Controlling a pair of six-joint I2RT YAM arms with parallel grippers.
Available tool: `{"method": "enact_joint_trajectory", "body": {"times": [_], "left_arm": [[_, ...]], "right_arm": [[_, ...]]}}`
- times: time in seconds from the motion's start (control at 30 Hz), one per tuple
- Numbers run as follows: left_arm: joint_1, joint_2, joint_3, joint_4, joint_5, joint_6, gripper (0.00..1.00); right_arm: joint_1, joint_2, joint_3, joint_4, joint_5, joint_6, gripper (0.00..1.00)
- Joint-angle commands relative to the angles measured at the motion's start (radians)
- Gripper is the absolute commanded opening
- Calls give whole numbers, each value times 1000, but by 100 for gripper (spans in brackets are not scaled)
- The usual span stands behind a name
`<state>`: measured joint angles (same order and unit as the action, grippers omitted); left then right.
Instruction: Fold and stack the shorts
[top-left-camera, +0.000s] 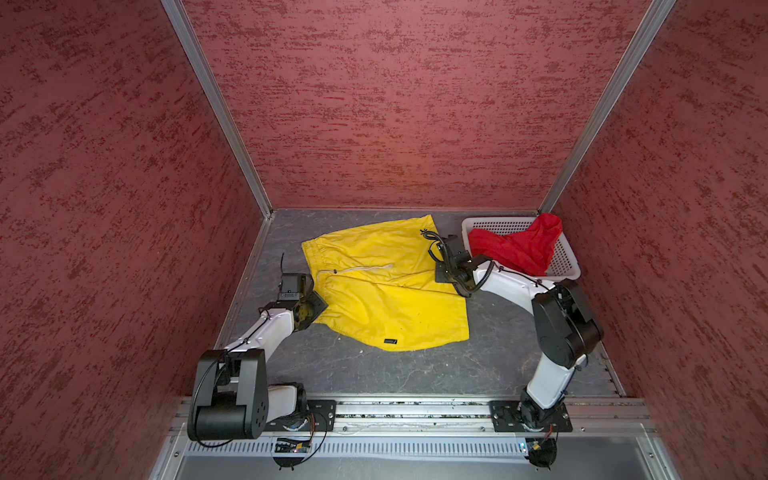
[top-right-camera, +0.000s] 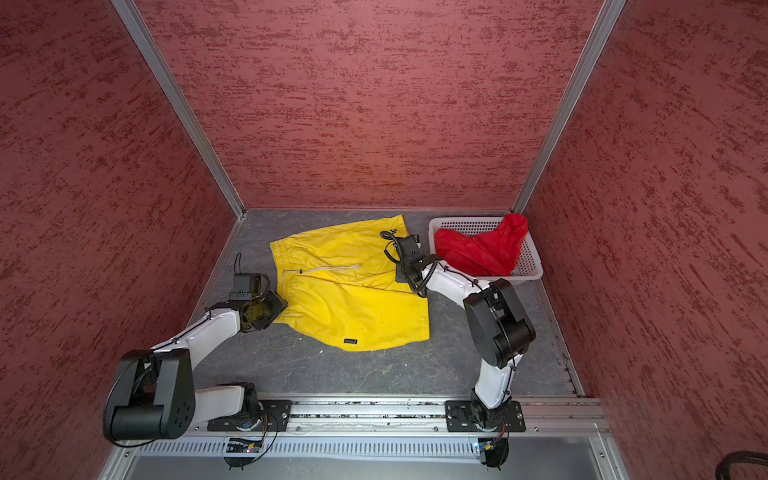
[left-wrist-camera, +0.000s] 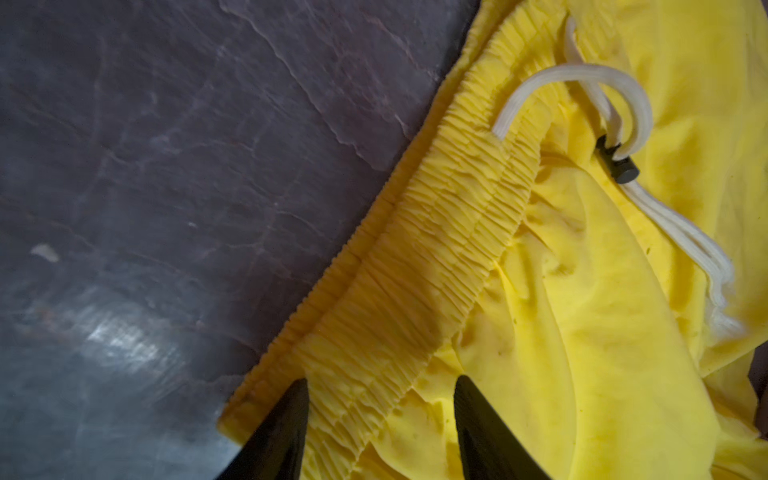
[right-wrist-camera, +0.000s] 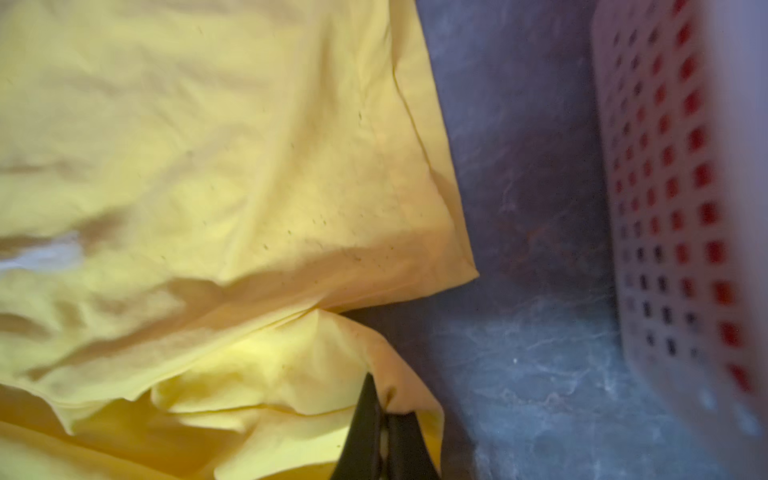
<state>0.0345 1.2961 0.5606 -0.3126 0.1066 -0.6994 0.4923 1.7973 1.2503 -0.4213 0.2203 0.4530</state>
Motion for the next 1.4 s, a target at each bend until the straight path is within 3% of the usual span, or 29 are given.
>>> {"method": "enact_joint_trajectory", "body": {"times": [0.0,0.1,0.2,0.37,0.47,0.6,0.9,1.13,1.37], "left_arm": [[10,26,-6,35,4,21,53],[27,44,-11,41,11,32,52],[41,48,-20,51,18,35,52],[48,37,-13,50,31,40,53],[48,29,-1,40,30,44,61],[51,20,20,11,33,57,63],[48,-86,45,-74,22,55,62],[35,-168,28,-152,-2,52,66],[28,-143,-33,-123,-16,46,66]], "right_arm": [[-15,52,92,-77,144,-46,0],[-32,119,165,-100,189,-83,0],[-56,183,230,-119,194,-110,7],[-63,170,242,-118,105,-124,39],[-55,73,158,-93,23,-87,50],[-2,-114,-33,-32,-64,-73,52],[125,-480,-406,-131,-98,67,55],[140,-678,-598,-138,-187,220,56],[149,-731,-741,-46,-261,295,51]]}}
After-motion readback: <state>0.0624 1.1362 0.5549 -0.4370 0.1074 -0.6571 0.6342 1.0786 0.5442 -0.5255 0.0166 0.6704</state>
